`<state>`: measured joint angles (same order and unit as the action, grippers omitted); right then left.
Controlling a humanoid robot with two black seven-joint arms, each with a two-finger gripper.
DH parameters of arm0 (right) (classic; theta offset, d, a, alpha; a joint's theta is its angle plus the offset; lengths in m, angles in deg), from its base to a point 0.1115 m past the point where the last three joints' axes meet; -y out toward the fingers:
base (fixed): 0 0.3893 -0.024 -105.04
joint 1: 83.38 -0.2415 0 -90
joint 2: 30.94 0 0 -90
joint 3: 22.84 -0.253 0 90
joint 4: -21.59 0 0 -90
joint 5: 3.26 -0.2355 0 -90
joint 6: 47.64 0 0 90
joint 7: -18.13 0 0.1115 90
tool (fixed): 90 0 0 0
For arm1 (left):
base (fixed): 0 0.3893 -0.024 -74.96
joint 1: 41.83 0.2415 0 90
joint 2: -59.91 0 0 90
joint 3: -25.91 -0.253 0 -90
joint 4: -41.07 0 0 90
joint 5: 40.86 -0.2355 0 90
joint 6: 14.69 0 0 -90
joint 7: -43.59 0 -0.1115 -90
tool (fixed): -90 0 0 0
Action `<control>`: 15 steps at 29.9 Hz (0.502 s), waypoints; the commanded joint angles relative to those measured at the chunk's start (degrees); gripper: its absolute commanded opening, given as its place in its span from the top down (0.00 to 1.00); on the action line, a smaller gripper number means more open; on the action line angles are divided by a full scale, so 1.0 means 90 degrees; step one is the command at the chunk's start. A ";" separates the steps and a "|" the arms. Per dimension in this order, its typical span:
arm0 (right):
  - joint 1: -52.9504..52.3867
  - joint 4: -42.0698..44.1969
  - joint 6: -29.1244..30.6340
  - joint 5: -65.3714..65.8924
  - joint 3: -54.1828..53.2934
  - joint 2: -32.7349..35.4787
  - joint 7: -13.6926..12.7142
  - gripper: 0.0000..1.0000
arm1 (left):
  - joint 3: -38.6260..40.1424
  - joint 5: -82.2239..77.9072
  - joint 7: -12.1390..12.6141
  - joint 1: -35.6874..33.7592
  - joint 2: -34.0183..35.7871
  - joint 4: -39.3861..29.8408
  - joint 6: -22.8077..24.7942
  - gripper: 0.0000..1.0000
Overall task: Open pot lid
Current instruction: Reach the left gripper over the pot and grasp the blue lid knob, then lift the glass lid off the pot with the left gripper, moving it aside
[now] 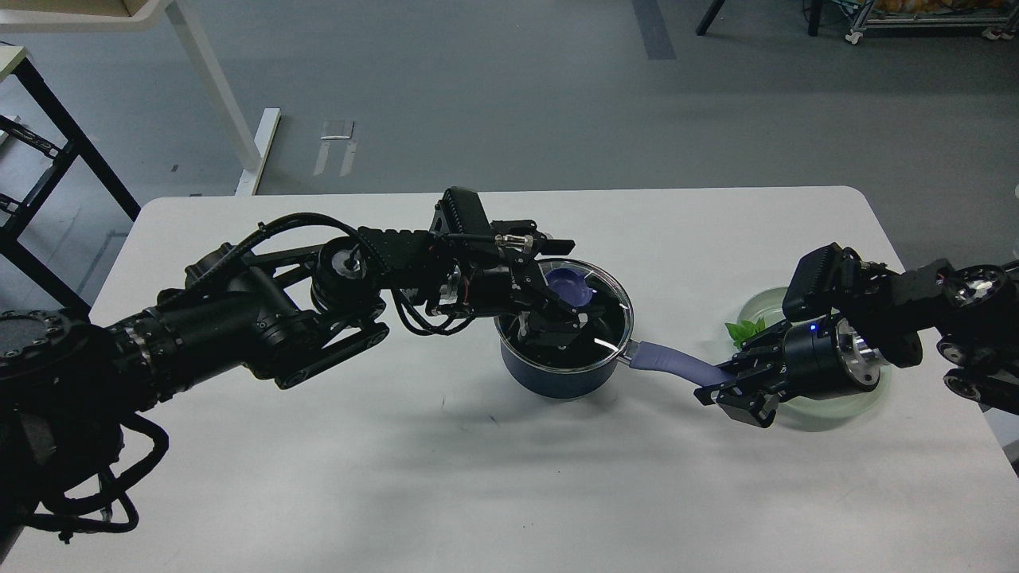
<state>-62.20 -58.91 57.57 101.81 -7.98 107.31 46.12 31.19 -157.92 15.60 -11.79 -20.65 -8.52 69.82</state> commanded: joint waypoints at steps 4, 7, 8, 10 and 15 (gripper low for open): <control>0.0020 0.0000 -0.0001 -0.0004 -0.0010 0.0000 0.0001 0.66 | -0.0021 0.0019 -0.0001 0.0080 -0.0091 0.0227 -0.0005 0.01; 0.0030 0.0000 -0.0001 -0.0004 -0.0010 0.0000 0.0001 0.66 | -0.0021 0.0019 -0.0001 0.0109 -0.0120 0.0334 -0.0015 0.01; 0.0039 0.0000 -0.0001 -0.0004 0.0000 0.0000 0.0001 0.66 | -0.0021 0.0019 -0.0001 0.0109 -0.0120 0.0354 -0.0015 0.01; 0.0039 0.0000 -0.0001 -0.0014 -0.0010 -0.0010 0.0001 0.66 | -0.0021 0.0029 -0.0001 0.0129 -0.0130 0.0393 -0.0015 0.01; 0.0039 0.0000 -0.0001 -0.0024 -0.0010 -0.0010 0.0001 0.66 | -0.0030 0.0068 -0.0001 0.0217 -0.0130 0.0393 -0.0015 0.03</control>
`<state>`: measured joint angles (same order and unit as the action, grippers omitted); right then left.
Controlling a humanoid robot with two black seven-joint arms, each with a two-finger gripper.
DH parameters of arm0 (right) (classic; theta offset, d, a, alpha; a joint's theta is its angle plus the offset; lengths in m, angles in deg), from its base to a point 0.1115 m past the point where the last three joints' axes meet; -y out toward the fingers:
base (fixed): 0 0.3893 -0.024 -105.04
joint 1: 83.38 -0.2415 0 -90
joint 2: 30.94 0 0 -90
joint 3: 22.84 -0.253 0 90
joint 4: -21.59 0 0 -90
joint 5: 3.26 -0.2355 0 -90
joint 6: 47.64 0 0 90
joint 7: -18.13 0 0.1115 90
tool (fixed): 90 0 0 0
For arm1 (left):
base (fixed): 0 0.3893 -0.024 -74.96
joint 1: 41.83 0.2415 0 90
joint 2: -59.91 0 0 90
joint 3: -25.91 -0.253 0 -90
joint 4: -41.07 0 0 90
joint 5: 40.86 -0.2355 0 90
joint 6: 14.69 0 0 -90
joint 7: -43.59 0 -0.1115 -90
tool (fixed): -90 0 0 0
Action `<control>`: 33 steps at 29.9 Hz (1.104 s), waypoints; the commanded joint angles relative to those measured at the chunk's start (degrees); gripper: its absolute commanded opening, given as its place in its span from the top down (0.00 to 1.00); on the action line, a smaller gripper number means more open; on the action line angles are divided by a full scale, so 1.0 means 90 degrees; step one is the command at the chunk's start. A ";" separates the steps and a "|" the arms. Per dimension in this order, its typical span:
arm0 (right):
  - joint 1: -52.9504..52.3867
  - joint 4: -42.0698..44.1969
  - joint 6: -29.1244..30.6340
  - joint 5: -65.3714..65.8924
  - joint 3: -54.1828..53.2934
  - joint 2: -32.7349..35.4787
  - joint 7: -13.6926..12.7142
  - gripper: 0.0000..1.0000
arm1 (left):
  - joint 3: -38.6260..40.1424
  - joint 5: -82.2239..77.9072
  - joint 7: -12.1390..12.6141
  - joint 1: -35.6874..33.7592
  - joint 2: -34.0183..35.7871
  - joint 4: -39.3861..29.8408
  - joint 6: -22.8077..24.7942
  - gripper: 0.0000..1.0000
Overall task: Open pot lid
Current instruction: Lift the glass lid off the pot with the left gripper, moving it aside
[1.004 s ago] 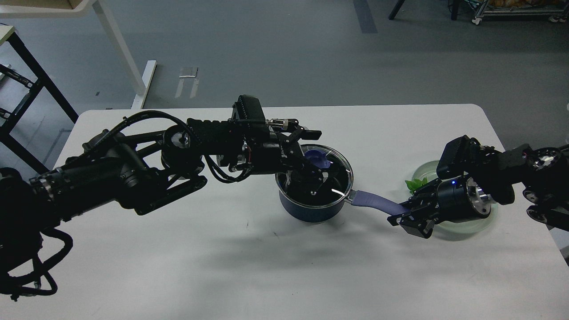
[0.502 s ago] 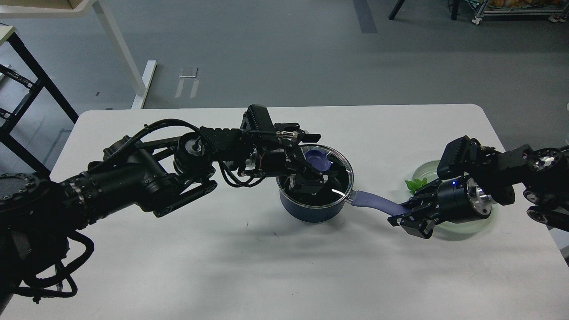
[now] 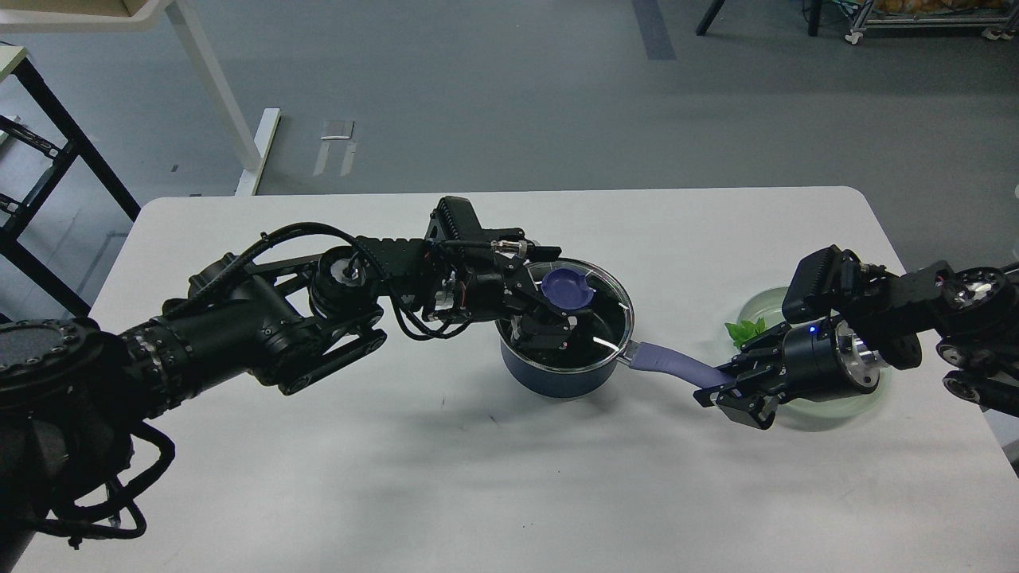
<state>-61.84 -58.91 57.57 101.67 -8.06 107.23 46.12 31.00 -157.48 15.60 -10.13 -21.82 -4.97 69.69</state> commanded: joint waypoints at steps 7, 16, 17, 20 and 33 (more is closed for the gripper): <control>0.0020 0.0000 -0.0010 -0.0008 0.0009 0.0008 0.0001 0.66 | -0.0029 0.0058 -0.0001 0.0053 -0.0010 -0.0020 -0.0020 0.50; 0.0029 -0.0010 -0.0079 -0.0018 0.0009 0.0077 0.0001 0.66 | 0.0000 0.0068 -0.0001 -0.0103 0.0087 -0.0303 -0.0020 0.64; 0.0029 -0.0010 -0.0079 -0.0018 0.0009 0.0086 0.0001 0.66 | 0.0000 0.0078 -0.0001 -0.0191 0.0155 -0.0391 -0.0020 0.64; 0.0029 -0.0029 -0.0079 -0.0018 0.0009 0.0135 0.0001 0.66 | 0.0000 0.0262 -0.0001 -0.0406 0.0691 -0.0742 -0.0020 0.64; 0.0020 -0.0029 -0.0089 -0.0018 -0.0001 0.0184 0.0001 0.66 | -0.0185 0.0927 -0.0001 0.0578 0.4412 -0.2364 -0.1140 0.62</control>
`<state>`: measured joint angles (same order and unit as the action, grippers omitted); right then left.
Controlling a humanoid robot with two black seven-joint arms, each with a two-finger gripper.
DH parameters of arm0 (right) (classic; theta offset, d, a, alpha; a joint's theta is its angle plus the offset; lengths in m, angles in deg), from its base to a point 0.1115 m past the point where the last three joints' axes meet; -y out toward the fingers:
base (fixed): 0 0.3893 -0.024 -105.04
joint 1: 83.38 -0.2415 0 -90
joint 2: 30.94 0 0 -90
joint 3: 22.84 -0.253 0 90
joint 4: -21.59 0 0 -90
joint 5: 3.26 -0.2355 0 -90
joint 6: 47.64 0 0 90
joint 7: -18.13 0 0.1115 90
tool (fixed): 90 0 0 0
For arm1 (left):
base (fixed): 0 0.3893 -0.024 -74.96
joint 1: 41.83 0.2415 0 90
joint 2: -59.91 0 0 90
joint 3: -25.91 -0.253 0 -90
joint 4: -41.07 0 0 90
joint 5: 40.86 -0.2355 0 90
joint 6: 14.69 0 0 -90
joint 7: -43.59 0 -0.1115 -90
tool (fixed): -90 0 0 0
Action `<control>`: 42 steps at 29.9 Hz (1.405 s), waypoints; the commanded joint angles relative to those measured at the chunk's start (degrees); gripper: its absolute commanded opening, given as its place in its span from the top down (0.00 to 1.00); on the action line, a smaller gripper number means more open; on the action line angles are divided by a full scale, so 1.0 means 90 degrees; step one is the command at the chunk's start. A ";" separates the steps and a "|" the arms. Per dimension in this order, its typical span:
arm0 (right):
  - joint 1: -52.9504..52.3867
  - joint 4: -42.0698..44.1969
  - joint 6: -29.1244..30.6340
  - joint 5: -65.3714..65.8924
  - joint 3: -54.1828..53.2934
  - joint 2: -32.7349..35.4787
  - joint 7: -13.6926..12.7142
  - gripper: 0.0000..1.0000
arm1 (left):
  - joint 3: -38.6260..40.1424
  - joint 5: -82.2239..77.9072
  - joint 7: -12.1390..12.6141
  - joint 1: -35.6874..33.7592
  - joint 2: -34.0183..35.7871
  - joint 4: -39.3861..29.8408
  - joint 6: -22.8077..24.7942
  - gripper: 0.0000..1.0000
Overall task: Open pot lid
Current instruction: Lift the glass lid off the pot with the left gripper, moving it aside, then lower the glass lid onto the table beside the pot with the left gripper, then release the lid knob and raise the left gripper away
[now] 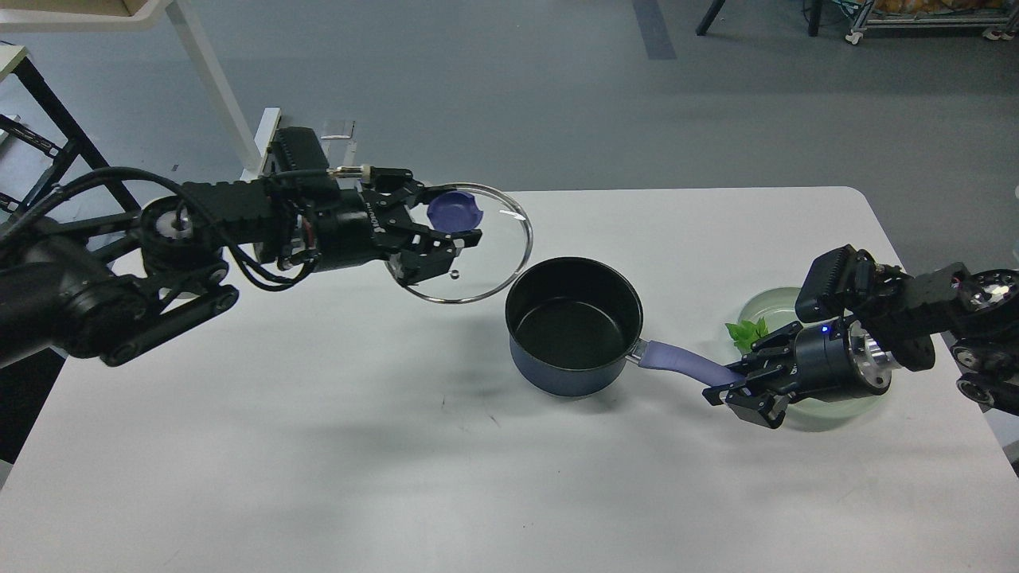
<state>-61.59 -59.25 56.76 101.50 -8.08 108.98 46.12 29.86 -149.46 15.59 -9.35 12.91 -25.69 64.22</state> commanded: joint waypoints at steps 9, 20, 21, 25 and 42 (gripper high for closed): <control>-0.0009 0.0007 0.0001 -0.0009 -0.0009 -0.0010 0.0001 0.65 | -0.0146 0.0397 0.0000 0.2064 0.1004 0.0376 -0.1706 0.61; -0.0009 0.0007 0.0001 -0.0009 -0.0009 -0.0010 0.0001 0.65 | -0.0233 0.0397 0.0000 0.2583 0.0867 0.1372 -0.1879 0.58; -0.0009 0.0007 0.0001 -0.0009 -0.0009 -0.0020 0.0001 0.65 | -0.0331 0.0407 0.0000 0.2583 0.0809 0.1460 -0.1879 0.58; -0.0009 0.0007 0.0001 -0.0009 -0.0009 -0.0030 0.0001 0.65 | -0.0536 0.0475 0.0000 0.2583 0.0769 0.1626 -0.1879 0.56; -0.0018 0.0017 -0.0048 -0.0009 0.0001 -0.0030 0.0001 0.63 | -0.0683 0.1265 0.0000 0.2408 0.0896 0.1276 -0.1879 0.01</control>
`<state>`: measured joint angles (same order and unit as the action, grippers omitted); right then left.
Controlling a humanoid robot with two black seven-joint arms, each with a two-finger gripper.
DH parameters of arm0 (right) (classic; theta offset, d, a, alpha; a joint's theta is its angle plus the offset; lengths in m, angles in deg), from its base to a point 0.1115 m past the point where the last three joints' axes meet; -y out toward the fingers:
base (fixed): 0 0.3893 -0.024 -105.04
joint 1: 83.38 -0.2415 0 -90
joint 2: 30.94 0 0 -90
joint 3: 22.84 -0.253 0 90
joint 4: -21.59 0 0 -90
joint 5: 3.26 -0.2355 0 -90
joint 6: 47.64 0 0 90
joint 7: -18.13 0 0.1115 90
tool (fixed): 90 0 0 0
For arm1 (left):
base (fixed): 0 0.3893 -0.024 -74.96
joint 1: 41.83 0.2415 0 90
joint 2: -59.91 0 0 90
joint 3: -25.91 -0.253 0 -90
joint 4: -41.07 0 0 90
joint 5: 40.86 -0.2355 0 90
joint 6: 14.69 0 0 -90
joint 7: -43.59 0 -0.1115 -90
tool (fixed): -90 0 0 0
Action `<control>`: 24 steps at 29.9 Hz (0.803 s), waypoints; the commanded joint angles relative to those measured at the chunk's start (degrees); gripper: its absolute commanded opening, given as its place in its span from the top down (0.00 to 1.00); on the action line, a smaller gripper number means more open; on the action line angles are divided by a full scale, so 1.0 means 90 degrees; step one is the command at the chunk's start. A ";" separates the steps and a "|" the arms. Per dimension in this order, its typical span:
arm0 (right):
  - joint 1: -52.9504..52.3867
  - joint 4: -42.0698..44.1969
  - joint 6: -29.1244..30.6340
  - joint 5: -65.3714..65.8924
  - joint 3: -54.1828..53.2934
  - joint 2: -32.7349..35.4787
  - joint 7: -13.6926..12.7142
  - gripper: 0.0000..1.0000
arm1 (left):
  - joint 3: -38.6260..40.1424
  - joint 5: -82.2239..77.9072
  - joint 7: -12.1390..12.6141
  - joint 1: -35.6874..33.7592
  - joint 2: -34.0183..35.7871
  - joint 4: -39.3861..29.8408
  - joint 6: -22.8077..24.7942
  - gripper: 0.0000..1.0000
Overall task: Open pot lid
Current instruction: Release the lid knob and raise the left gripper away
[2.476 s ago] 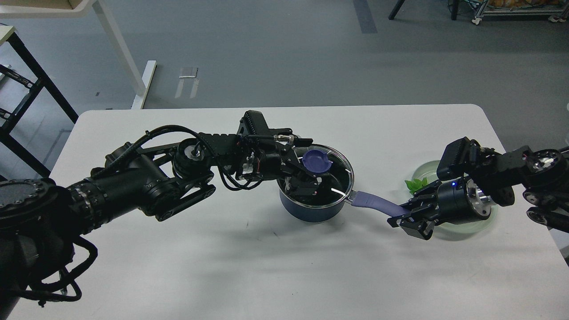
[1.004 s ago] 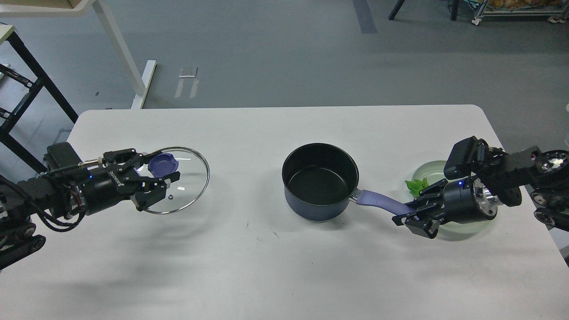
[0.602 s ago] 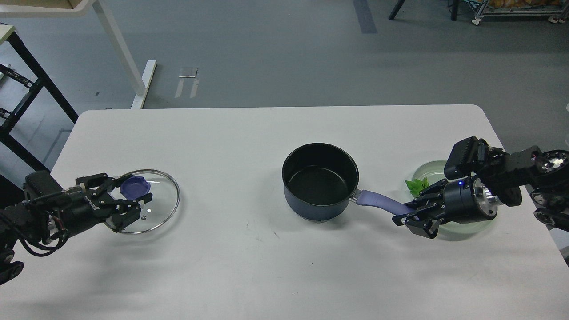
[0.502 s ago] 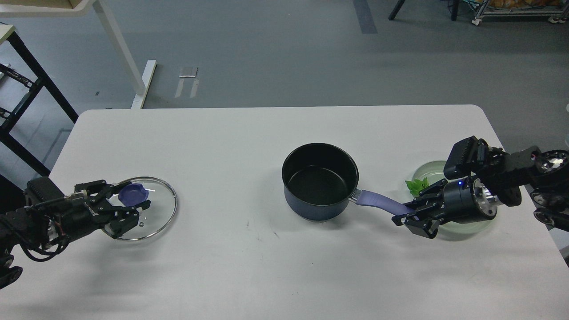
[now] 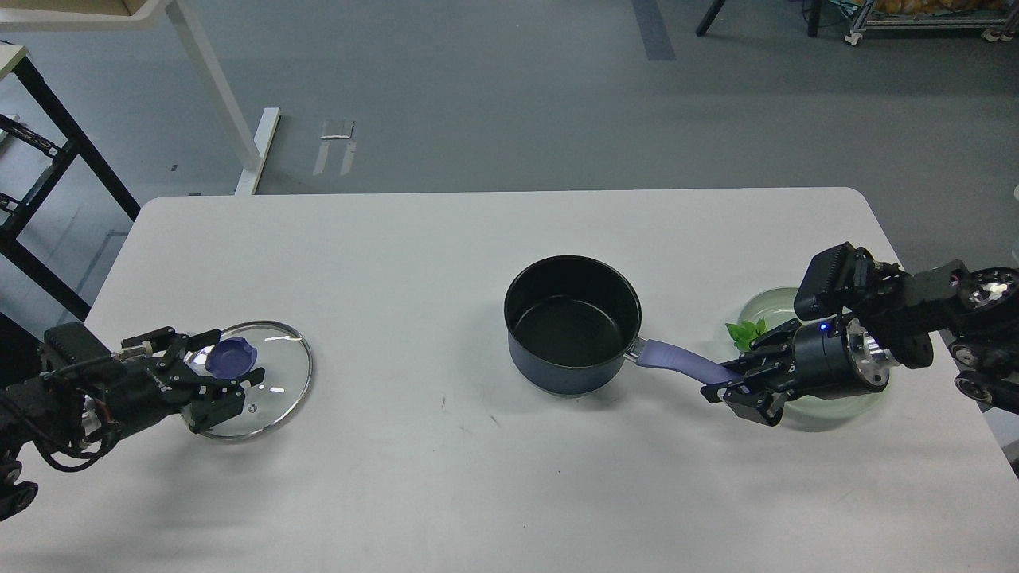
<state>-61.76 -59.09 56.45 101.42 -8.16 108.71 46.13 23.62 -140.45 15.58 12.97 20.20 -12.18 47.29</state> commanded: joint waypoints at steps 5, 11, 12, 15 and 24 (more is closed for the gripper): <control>0.0000 0.0000 -0.0013 0.0000 0.0000 0.0000 -0.0001 0.63 | 0.0127 0.1667 0.0001 -0.0735 0.0768 -0.1405 0.0979 0.01; -0.0039 0.0000 -0.0022 -0.0029 0.0000 0.0010 -0.0001 0.32 | 0.0479 0.5688 0.0001 -0.1732 0.0985 -0.1711 0.3763 0.01; -0.0058 0.0000 -0.0032 -0.0068 0.0000 0.0010 -0.0001 0.24 | 0.0489 0.6285 0.0001 -0.1849 0.0985 -0.1691 0.4125 0.01; -0.0136 -0.0020 -0.0042 -0.0379 0.0000 0.0039 -0.0001 0.03 | 0.0489 0.7352 0.0001 -0.2074 0.0985 -0.1642 0.4753 0.01; -0.0907 -0.0196 -0.0032 -0.1570 -0.0059 0.0449 -0.0001 0.01 | 0.0508 0.8768 0.0001 -0.2123 0.0926 -0.1466 0.4930 0.01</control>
<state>-67.61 -60.64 56.24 90.47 -8.39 111.84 46.13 28.17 -66.48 15.61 -6.08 28.64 -25.45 91.52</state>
